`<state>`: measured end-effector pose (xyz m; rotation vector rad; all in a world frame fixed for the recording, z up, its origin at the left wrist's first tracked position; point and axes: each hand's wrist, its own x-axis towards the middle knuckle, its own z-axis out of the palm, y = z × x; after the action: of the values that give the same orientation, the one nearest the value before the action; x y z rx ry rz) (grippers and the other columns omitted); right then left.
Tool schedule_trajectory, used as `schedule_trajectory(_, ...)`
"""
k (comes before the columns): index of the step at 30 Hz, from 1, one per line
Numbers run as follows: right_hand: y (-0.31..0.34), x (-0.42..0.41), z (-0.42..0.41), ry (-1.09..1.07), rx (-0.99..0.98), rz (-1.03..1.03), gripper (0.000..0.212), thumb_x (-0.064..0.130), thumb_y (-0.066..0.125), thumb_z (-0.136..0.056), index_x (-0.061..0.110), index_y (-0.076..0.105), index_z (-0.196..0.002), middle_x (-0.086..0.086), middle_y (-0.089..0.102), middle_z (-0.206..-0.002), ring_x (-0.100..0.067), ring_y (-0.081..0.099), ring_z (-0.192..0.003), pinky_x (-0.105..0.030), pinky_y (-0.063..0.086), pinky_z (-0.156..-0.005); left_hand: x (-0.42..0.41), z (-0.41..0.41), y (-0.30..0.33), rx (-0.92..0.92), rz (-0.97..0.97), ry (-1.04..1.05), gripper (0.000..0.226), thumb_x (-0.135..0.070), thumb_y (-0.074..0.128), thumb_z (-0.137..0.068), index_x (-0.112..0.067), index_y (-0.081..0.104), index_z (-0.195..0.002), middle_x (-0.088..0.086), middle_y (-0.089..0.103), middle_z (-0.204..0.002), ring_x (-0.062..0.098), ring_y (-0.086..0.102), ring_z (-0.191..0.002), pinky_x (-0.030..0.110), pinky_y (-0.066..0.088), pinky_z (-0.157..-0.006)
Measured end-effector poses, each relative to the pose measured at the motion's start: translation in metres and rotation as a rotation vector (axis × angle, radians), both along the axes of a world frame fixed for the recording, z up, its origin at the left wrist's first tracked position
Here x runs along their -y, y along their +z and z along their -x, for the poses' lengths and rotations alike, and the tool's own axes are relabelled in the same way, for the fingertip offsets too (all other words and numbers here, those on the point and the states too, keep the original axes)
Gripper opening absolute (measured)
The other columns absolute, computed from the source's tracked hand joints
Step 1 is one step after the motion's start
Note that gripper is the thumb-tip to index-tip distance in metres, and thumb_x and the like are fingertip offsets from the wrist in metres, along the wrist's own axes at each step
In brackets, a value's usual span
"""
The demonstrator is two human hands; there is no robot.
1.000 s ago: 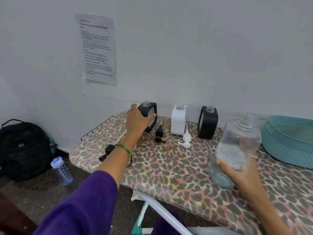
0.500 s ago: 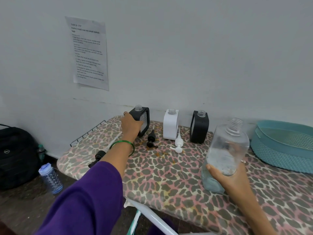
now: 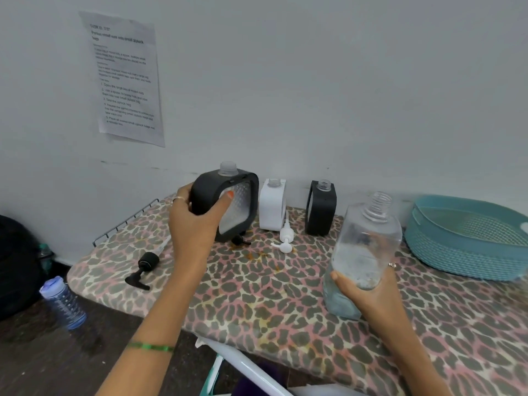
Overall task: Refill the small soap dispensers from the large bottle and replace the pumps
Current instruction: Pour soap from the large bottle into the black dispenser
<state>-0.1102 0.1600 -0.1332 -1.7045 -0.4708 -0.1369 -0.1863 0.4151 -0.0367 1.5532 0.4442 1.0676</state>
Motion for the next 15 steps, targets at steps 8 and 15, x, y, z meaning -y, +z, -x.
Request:
schedule_trajectory(8,0.007,0.000,0.002,-0.022,0.024,-0.003,0.085,0.047,0.079,-0.058,0.010,0.050,-0.129,0.000,0.065,-0.114,-0.007,0.065,-0.103,-0.028,0.053,-0.091,0.059,0.024,-0.047,0.019,0.035,-0.191,0.041,-0.022,0.077,-0.079,-0.025,0.059,-0.116,-0.011,0.066,-0.108,0.000,0.064,-0.097,0.018,0.054,-0.080)
schedule_trajectory(15,0.010,0.000,0.005,-0.021,0.023,0.010,0.064,0.031,0.082,-0.068,0.008,0.056,-0.122,-0.003,0.068,-0.110,-0.013,0.067,-0.102,-0.032,0.055,-0.087,0.064,0.020,-0.078,-0.050,0.006,-0.193,0.052,-0.028,0.076,-0.080,-0.019,0.055,-0.127,-0.007,0.064,-0.117,0.004,0.061,-0.107,0.029,0.053,-0.091)
